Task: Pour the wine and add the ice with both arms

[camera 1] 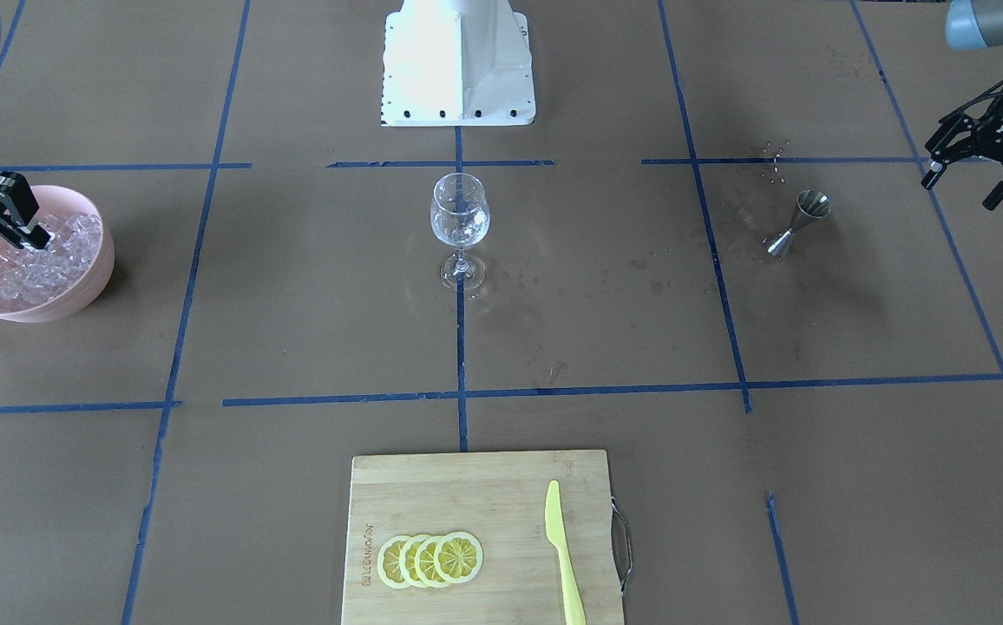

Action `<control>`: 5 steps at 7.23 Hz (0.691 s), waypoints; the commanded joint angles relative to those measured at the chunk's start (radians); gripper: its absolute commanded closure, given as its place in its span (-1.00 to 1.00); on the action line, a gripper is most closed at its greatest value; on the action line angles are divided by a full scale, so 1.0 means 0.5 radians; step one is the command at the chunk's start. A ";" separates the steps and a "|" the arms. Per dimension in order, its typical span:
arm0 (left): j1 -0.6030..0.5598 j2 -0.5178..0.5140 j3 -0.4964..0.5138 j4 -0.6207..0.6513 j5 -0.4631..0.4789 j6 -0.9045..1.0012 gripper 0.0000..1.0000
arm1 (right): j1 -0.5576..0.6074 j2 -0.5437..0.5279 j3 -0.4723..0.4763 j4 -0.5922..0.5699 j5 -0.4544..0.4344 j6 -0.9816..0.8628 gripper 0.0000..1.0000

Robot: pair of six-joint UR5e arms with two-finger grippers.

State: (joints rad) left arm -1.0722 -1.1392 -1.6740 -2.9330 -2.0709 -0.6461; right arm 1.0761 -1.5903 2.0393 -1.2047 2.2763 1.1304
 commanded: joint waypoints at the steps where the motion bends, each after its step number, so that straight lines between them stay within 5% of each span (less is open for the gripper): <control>1: 0.003 -0.007 0.010 -0.064 0.003 -0.069 -1.00 | -0.291 0.494 0.039 -0.002 -0.012 0.822 1.00; 3: 0.003 -0.017 0.007 -0.064 0.003 -0.113 -1.00 | -0.723 0.936 0.002 -0.008 -0.225 1.369 1.00; 4: 0.003 -0.023 0.010 -0.064 0.003 -0.113 -1.00 | -0.938 1.111 -0.056 -0.020 -0.573 1.524 1.00; 5: 0.003 -0.026 0.004 -0.064 0.003 -0.113 -1.00 | -1.068 1.207 -0.078 -0.139 -0.734 1.552 1.00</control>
State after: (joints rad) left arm -1.0708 -1.1497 -1.6700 -2.9649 -2.0694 -0.7011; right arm 0.6469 -1.0718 2.0200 -1.2262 2.0388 1.8451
